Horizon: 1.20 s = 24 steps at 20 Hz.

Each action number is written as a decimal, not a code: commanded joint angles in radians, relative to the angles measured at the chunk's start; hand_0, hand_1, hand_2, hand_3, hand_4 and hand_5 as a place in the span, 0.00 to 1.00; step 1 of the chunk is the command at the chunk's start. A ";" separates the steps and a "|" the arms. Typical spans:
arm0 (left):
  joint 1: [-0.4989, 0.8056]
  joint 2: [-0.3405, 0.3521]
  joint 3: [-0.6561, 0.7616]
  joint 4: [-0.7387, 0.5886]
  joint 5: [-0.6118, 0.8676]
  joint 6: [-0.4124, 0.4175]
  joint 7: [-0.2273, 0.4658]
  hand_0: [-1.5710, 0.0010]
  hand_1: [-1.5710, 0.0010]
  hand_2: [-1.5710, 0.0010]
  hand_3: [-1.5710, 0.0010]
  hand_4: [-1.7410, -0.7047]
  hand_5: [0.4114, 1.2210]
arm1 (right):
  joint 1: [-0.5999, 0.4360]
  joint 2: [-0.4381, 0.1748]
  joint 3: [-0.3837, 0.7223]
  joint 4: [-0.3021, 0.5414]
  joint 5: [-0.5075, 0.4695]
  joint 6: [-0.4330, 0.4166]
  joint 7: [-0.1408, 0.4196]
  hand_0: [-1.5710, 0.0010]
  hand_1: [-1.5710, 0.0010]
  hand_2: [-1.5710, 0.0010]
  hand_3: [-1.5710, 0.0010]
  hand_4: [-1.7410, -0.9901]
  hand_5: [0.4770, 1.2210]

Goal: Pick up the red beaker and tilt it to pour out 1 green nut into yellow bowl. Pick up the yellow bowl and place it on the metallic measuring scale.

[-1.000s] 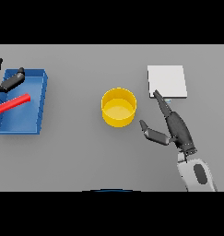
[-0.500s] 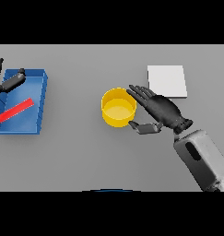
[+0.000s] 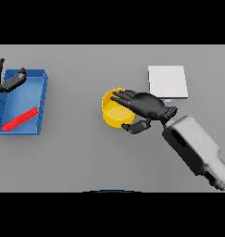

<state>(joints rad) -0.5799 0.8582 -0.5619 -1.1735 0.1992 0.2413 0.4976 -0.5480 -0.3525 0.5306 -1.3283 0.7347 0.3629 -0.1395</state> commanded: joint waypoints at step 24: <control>-0.003 0.020 0.013 -0.002 0.011 -0.018 -0.017 1.00 1.00 1.00 1.00 0.91 0.39 | -0.145 0.058 0.137 0.219 0.078 0.149 0.002 0.43 0.46 0.48 0.62 0.28 0.78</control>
<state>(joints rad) -0.5830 0.8781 -0.5487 -1.1751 0.2102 0.2240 0.4808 -0.6935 -0.2939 0.6676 -1.1097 0.8120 0.5117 -0.1384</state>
